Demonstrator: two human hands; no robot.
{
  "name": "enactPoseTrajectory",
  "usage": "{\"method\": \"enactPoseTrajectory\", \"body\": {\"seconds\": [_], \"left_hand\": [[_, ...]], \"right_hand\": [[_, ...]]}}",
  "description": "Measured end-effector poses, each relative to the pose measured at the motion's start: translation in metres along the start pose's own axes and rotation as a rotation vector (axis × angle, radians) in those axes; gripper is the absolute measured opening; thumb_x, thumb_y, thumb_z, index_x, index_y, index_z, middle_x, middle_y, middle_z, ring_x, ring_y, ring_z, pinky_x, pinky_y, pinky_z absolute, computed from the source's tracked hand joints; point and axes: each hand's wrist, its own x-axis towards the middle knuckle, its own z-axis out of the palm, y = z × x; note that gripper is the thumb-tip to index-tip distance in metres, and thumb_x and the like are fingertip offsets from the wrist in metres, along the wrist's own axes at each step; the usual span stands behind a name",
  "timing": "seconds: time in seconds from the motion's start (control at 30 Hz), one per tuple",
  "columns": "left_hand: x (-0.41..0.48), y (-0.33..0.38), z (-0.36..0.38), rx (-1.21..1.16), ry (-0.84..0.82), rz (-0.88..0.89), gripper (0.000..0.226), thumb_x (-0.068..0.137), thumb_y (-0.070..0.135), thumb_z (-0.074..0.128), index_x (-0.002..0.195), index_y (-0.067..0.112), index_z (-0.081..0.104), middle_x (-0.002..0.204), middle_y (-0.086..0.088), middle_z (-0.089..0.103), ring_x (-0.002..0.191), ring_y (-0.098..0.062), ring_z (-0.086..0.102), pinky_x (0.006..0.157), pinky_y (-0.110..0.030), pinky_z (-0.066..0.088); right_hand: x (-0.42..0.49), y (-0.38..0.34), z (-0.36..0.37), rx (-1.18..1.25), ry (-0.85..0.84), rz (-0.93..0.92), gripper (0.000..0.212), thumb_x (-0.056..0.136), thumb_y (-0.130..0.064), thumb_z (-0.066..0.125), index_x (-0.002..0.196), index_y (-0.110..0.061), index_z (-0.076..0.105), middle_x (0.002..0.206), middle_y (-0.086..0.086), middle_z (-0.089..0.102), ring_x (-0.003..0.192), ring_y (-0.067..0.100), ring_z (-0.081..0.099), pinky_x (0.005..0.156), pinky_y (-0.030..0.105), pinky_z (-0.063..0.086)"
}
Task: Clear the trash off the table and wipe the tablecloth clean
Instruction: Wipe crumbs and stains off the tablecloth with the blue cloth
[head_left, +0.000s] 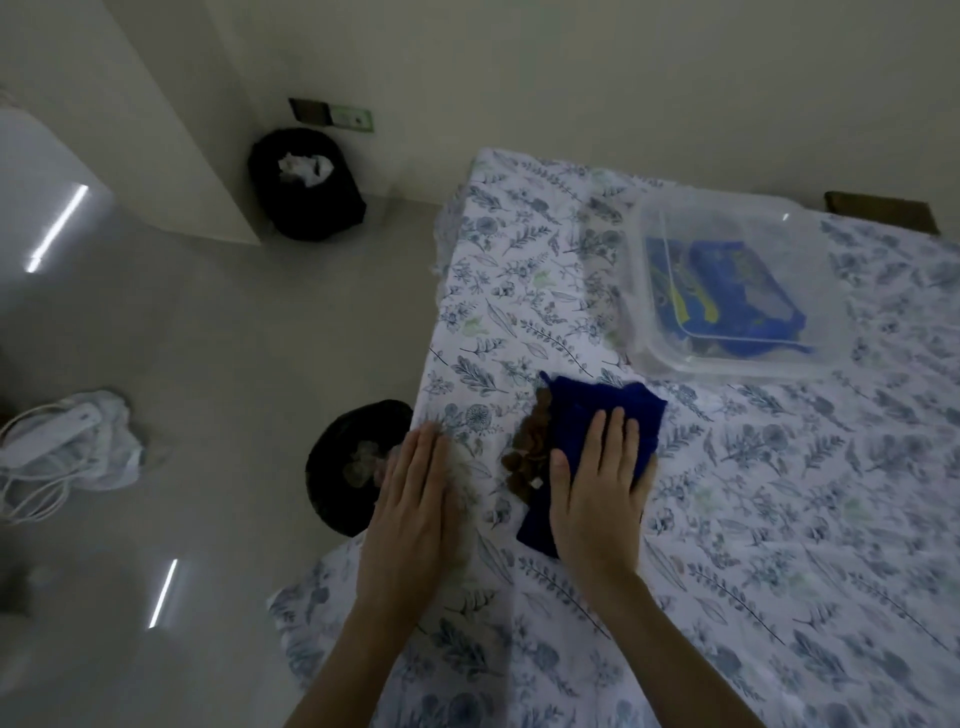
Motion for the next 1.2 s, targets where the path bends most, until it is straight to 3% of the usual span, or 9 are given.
{"method": "enactPoseTrajectory", "body": {"seconds": [0.2,0.37,0.53,0.67,0.83,1.2], "left_hand": [[-0.019,-0.002,0.004,-0.036,0.017,-0.021,0.055,0.101,0.021,0.029,0.152,0.006,0.014,0.162,-0.007,0.010,0.150,-0.022,0.006,0.119,-0.038,0.019],[-0.020,0.001,0.003,-0.032,0.027,-0.038,0.055,0.102,0.021,0.029,0.152,0.008,0.012,0.162,-0.006,0.009,0.150,-0.021,0.006,0.120,-0.036,0.017],[-0.022,0.003,0.000,-0.046,0.015,-0.056,0.054,0.103,0.023,0.026,0.153,0.010,0.010,0.162,-0.005,0.007,0.150,-0.020,0.004,0.120,-0.035,0.016],[-0.030,0.006,-0.001,-0.044,0.016,-0.068,0.055,0.103,0.022,0.029,0.152,0.007,0.010,0.162,-0.007,0.005,0.150,-0.021,0.003,0.121,-0.035,0.016],[-0.051,0.005,-0.005,-0.087,0.023,-0.086,0.056,0.103,0.027,0.028,0.153,0.009,0.009,0.163,-0.006,0.003,0.150,-0.021,0.003,0.120,-0.033,0.017],[-0.054,0.002,0.000,-0.095,0.038,-0.109,0.058,0.102,0.029,0.026,0.152,0.007,0.008,0.162,-0.009,0.006,0.150,-0.019,0.004,0.120,-0.033,0.013]], "right_hand": [[0.015,-0.007,-0.002,0.017,-0.046,-0.301,0.062,0.099,-0.047,0.011,0.150,-0.012,0.012,0.160,0.007,0.011,0.148,0.020,0.003,0.119,0.050,0.006],[0.022,0.001,-0.004,0.139,-0.072,-0.393,0.059,0.100,-0.043,0.013,0.150,-0.012,0.015,0.159,0.003,0.012,0.147,0.013,0.002,0.120,0.041,0.004],[0.016,0.055,-0.015,0.115,-0.039,-0.303,0.064,0.098,-0.047,0.009,0.148,-0.008,0.021,0.157,0.006,0.019,0.146,0.016,0.010,0.120,0.041,0.008],[0.006,0.087,-0.018,0.116,-0.052,-0.212,0.068,0.096,-0.054,0.008,0.150,-0.013,0.014,0.159,0.004,0.012,0.147,0.017,0.004,0.120,0.046,0.009],[-0.003,0.056,-0.011,-0.009,-0.019,-0.150,0.074,0.095,-0.057,0.004,0.150,-0.009,0.014,0.158,0.013,0.013,0.147,0.026,0.005,0.118,0.052,0.007],[-0.008,-0.020,0.006,-0.024,-0.012,-0.134,0.069,0.097,-0.052,0.011,0.150,-0.008,0.011,0.158,0.017,0.013,0.146,0.032,0.008,0.116,0.059,0.012]]}}
